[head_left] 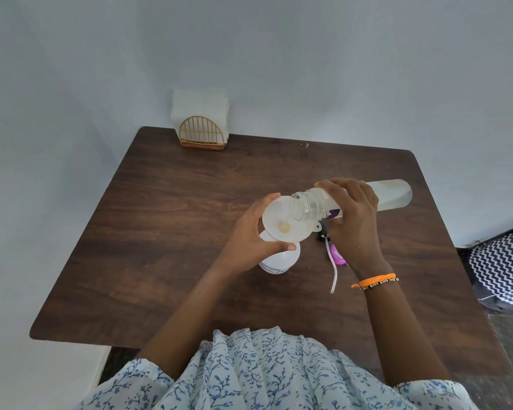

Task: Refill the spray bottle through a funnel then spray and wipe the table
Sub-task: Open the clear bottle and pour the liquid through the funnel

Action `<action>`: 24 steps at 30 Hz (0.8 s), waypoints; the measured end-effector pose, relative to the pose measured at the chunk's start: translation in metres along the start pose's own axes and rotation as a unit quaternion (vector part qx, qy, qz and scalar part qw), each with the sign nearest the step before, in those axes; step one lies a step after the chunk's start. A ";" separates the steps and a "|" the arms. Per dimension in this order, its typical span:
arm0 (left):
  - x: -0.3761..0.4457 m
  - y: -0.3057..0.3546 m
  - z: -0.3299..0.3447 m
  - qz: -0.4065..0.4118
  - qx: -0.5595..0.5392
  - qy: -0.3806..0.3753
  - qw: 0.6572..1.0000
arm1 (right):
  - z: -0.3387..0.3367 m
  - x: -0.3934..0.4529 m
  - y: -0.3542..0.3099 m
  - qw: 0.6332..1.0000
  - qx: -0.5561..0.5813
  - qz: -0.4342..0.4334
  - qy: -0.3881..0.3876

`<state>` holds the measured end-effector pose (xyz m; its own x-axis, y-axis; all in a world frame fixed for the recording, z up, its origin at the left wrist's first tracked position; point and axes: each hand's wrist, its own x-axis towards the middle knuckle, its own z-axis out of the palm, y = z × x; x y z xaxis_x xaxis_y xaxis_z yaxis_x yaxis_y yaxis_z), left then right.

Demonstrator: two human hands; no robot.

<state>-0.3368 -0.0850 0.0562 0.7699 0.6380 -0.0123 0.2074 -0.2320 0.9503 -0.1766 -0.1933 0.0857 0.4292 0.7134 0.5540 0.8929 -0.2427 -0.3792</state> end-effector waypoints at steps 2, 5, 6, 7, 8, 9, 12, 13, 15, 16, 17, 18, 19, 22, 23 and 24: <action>0.000 0.000 0.000 -0.001 -0.001 -0.002 1.000 | 0.000 0.000 -0.001 1.000 0.002 -0.002 -0.002; 0.000 0.000 0.000 -0.001 -0.003 -0.001 1.000 | -0.001 0.000 -0.002 1.000 0.004 0.001 0.004; 0.000 0.000 0.000 -0.001 -0.002 -0.001 1.000 | -0.001 0.001 -0.002 1.000 0.004 0.004 0.006; 0.001 0.000 0.000 0.000 0.000 -0.001 1.000 | 0.000 0.000 -0.002 1.000 0.002 0.007 0.006; 0.001 0.000 0.000 0.001 0.001 -0.001 1.000 | 0.000 0.000 -0.002 1.000 0.000 0.009 0.006; 0.001 0.000 -0.001 0.001 0.001 -0.001 1.000 | 0.000 0.000 -0.002 1.000 0.000 0.008 0.007; 0.001 0.000 -0.001 0.000 0.000 0.000 1.000 | 0.000 -0.001 -0.001 1.000 -0.001 0.005 0.006; 0.000 0.000 -0.001 0.000 0.001 0.000 1.000 | 0.000 0.000 -0.001 1.000 -0.002 0.005 0.005; 0.000 0.000 -0.001 -0.001 0.002 0.000 1.000 | 0.000 -0.001 -0.001 1.000 -0.003 0.004 0.004; -0.001 0.000 -0.001 -0.001 0.002 0.000 1.000 | 0.000 -0.001 -0.002 1.000 -0.002 0.005 0.004; -0.001 0.000 -0.001 0.000 0.001 0.000 1.000 | -0.001 -0.001 -0.002 1.000 -0.001 0.006 0.004; -0.001 0.000 -0.001 0.001 0.000 0.000 1.000 | -0.001 -0.001 -0.003 1.000 0.000 0.007 0.004; -0.001 0.000 -0.001 0.001 -0.001 0.000 1.000 | -0.001 -0.001 -0.003 1.000 0.001 0.007 0.004; 0.000 0.001 -0.001 0.001 0.001 -0.001 1.000 | -0.002 0.000 -0.003 1.000 0.001 0.008 0.005; 0.000 0.001 -0.001 0.000 0.001 -0.001 1.000 | -0.002 0.000 -0.003 1.000 0.001 0.008 0.005; 0.000 0.002 -0.001 0.000 0.002 -0.002 1.000 | -0.002 0.000 -0.003 1.000 0.001 0.009 0.006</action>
<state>-0.3373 -0.0850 0.0583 0.7717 0.6358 -0.0141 0.2108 -0.2347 0.9489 -0.1792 -0.1940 0.0879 0.4459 0.7015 0.5559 0.8852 -0.2538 -0.3898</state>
